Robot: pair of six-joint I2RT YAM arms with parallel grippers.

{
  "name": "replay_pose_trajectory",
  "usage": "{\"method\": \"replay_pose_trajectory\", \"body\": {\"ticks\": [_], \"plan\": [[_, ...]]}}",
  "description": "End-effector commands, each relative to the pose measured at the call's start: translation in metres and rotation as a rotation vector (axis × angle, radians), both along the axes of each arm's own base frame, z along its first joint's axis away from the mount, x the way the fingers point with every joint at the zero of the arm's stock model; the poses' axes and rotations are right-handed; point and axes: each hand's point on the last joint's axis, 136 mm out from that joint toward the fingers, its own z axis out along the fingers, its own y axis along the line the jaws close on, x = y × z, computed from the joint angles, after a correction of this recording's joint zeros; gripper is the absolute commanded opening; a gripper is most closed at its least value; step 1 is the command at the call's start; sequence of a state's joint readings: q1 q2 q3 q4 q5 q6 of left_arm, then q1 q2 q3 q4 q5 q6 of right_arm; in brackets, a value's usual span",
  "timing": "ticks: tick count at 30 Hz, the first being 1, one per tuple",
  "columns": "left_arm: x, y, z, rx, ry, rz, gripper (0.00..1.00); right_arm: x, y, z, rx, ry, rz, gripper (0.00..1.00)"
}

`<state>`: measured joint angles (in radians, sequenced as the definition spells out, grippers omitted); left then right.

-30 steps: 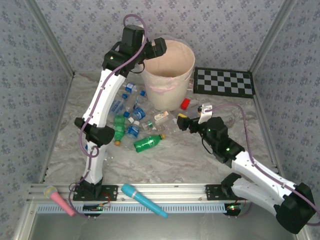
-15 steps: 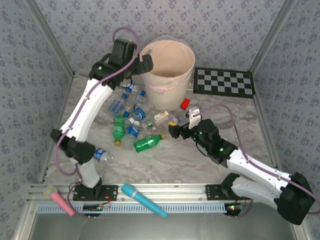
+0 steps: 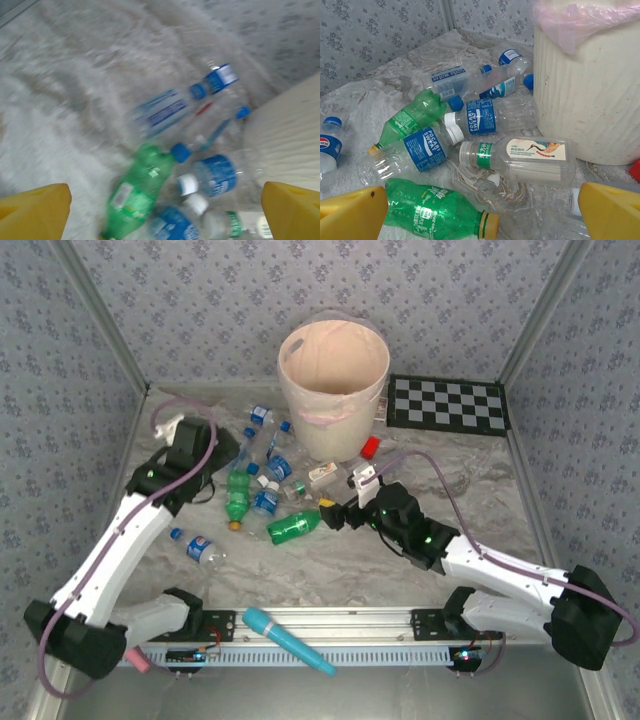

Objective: Put the plastic bottles in the bin

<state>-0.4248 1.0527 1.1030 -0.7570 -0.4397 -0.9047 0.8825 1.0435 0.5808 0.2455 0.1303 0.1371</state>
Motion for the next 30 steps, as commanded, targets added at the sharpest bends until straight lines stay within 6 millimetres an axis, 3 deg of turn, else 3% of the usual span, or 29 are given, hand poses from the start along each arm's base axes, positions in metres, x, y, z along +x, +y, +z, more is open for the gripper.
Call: {"method": "replay_pose_trajectory", "body": {"ticks": [1, 9, 14, 18, 25, 30], "plan": [[-0.03, 0.026, -0.034, -0.031, 0.038, 0.141, 0.95, 0.002, 0.006, 0.025, 0.035, -0.058, 0.007, 1.0], [-0.097, 0.06, -0.105, -0.03, 0.239, 0.307, 0.93, -0.004, 0.013, 0.026, 0.04, -0.056, 0.064, 1.0], [-0.122, 0.063, -0.141, -0.046, 0.346, 0.355, 0.91, -0.002, 0.011, 0.024, 0.032, -0.058, 0.05, 1.0], [-0.124, 0.053, -0.173, -0.118, 0.39, 0.355, 0.88, -0.002, 0.011, 0.024, 0.032, -0.058, 0.052, 1.0], [-0.117, 0.048, -0.191, -0.139, 0.415, 0.358, 0.87, -0.001, 0.01, 0.024, 0.029, -0.061, 0.043, 1.0], [-0.12, 0.048, -0.215, -0.187, 0.456, 0.378, 0.84, -0.001, 0.008, 0.025, 0.027, -0.065, 0.037, 1.0]]}}
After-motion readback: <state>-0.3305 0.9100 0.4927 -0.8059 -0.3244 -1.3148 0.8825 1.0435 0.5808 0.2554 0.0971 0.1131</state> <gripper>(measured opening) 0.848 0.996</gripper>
